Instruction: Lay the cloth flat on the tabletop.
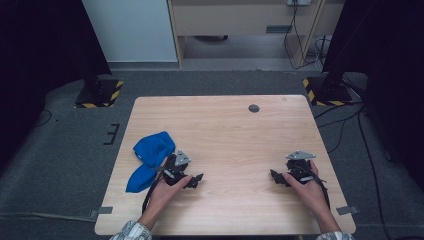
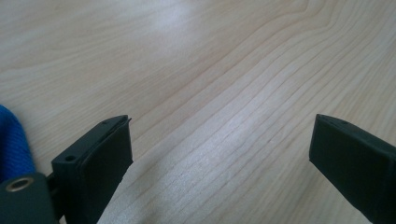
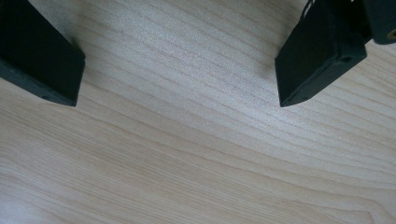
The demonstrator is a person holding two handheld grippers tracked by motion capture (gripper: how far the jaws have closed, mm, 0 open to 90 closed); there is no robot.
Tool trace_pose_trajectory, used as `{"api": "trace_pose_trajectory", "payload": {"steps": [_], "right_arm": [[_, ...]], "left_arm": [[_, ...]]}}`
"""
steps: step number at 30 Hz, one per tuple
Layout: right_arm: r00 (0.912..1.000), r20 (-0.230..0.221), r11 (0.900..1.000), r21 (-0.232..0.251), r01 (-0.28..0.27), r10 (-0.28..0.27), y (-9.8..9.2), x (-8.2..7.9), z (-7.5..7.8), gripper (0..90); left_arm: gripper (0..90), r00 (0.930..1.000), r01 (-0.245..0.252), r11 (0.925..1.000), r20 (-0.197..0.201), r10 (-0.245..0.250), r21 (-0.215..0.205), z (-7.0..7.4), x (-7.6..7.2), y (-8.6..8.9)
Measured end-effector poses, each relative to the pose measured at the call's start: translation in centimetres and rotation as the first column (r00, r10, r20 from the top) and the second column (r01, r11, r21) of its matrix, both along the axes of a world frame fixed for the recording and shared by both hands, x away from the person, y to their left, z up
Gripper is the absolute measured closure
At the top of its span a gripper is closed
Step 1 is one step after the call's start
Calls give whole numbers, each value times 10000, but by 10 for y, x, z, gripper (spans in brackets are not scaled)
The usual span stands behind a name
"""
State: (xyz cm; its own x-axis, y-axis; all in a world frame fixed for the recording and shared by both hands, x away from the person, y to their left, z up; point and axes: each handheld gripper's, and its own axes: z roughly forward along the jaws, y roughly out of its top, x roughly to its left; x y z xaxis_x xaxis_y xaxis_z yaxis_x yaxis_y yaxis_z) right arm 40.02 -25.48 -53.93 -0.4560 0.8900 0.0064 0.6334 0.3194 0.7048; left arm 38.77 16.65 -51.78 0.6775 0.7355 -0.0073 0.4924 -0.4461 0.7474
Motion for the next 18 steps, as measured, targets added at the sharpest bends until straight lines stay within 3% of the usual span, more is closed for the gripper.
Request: {"api": "trace_pose_trajectory", "payload": {"steps": [5, 12, 18], "right_arm": [[10000, 5, 10000, -1, 16, -16, 0, 0, 0, 16], [10000, 6, 10000, -3, 13, -13, 0, 0, 0, 15], [10000, 5, 10000, -1, 13, -13, 0, 0, 0, 15]], "left_arm": [[55, 9986, 203, 9992, 485, -186, -337, 16, -4, 8], [62, 9947, -519, 9984, 870, 539, -244, 32, -5, 35], [69, 9867, -1125, 9933, 1151, 1150, -280, 42, -2, 58]]}}
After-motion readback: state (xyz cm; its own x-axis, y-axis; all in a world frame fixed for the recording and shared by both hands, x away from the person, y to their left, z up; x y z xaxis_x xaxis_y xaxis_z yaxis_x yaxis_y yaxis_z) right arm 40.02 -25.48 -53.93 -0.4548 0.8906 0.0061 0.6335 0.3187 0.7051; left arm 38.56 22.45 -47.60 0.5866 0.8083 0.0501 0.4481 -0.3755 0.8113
